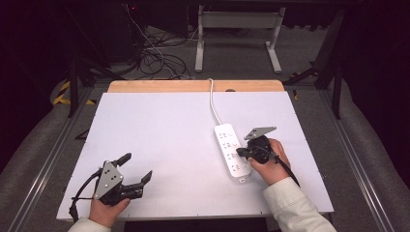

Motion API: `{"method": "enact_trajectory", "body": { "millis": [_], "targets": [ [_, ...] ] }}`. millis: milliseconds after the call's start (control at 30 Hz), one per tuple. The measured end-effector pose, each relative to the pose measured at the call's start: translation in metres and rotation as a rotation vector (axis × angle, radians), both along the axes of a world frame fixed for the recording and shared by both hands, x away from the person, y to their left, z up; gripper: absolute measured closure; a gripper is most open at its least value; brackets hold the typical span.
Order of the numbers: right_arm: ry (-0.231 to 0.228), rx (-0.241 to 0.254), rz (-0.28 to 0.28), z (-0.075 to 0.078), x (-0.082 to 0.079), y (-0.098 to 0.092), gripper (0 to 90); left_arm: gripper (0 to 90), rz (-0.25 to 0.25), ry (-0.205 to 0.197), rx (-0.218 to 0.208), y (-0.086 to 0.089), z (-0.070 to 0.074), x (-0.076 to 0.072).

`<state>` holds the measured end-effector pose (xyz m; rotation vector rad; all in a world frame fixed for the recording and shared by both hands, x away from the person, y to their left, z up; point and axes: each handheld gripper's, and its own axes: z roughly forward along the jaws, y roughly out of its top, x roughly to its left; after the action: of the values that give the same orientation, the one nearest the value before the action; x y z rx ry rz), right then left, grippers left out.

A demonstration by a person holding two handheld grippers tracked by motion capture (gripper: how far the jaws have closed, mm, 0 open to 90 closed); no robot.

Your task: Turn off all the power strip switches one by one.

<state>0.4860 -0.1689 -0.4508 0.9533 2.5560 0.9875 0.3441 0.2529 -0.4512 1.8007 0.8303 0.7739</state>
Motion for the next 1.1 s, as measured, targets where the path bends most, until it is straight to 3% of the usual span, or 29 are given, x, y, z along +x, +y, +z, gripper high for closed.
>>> {"method": "enact_trajectory", "body": {
  "millis": [367,500,867,1000,1100],
  "targets": [
    [0.000,0.007,-0.012,-0.0020,0.0001,0.0006,90.0,15.3,0.000,-0.001,0.003,-0.0003,-0.0001,-0.0002],
    [0.022,0.031,-0.027,-0.0025,0.0017,-0.0010,90.0,15.4,0.000,-0.001,0.003,-0.0003,-0.0001,-0.0002],
    [0.036,0.038,-0.034,-0.0028,0.0026,-0.0013,90.0,15.3,-0.002,-0.001,0.002,-0.0006,-0.0001,-0.0002],
    [-0.007,0.019,-0.028,-0.0044,0.0024,0.0031,90.0,15.4,-0.003,-0.001,0.003,-0.0009,-0.0001,-0.0004],
    [0.017,0.035,-0.041,-0.0041,0.0045,0.0021,90.0,15.3,-0.003,-0.003,0.004,-0.0007,0.0002,-0.0013]
  ]
}}
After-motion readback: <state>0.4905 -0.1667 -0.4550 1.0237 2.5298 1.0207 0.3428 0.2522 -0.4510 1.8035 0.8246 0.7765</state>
